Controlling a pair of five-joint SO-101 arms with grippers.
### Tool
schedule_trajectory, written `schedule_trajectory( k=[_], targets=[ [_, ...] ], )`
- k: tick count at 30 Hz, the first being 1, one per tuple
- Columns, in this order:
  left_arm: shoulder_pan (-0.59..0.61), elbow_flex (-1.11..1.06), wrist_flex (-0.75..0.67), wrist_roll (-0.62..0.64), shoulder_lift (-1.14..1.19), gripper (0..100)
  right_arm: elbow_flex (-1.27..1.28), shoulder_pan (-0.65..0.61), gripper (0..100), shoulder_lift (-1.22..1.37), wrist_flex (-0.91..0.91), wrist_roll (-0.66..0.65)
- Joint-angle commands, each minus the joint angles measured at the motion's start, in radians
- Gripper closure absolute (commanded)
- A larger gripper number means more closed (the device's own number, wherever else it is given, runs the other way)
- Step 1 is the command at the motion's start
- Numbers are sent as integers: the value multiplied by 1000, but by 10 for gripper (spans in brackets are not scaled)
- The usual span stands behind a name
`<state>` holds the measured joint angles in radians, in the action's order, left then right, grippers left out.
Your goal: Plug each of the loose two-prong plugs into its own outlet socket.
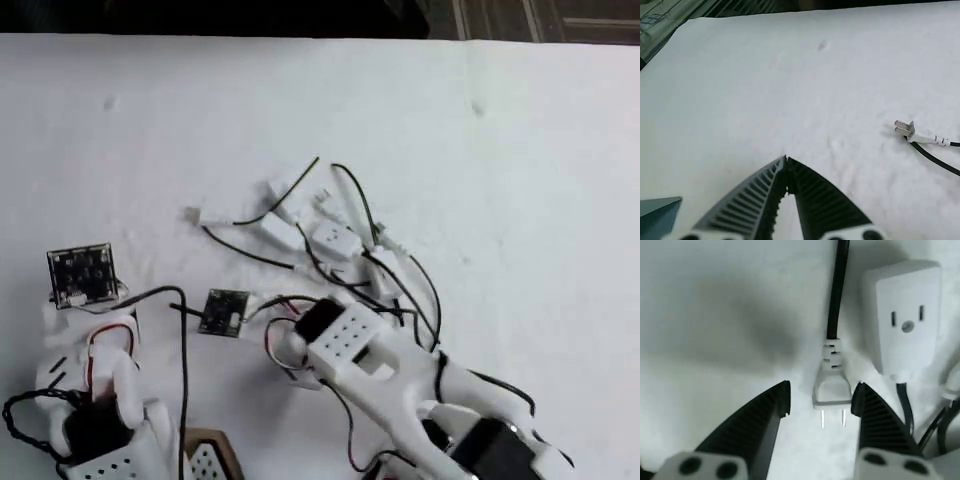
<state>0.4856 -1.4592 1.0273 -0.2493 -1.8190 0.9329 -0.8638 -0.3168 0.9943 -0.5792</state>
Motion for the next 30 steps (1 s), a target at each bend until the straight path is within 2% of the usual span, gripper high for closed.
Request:
schedule_trajectory(
  k=[1, 4, 9, 18, 24, 30],
  targets=[
    [8, 6, -21, 9, -2, 976, -44, -2, 794, 64, -58, -6],
    [8, 5, -21, 9, -2, 976, -51, 2, 814, 127, -96, -8],
    [7, -3, -25, 9, -2, 976, -110, 2, 991, 180, -71, -11],
    [5, -3, -23, 9, -2, 976, -115, 31, 981, 61, 67, -12],
    [5, -5, -21, 9, -2, 976, -115, 157, 981, -176, 194, -15],
    [4, -5, -21, 9, -2, 976, -115, 390, 981, -461, 325, -17]
  ],
)
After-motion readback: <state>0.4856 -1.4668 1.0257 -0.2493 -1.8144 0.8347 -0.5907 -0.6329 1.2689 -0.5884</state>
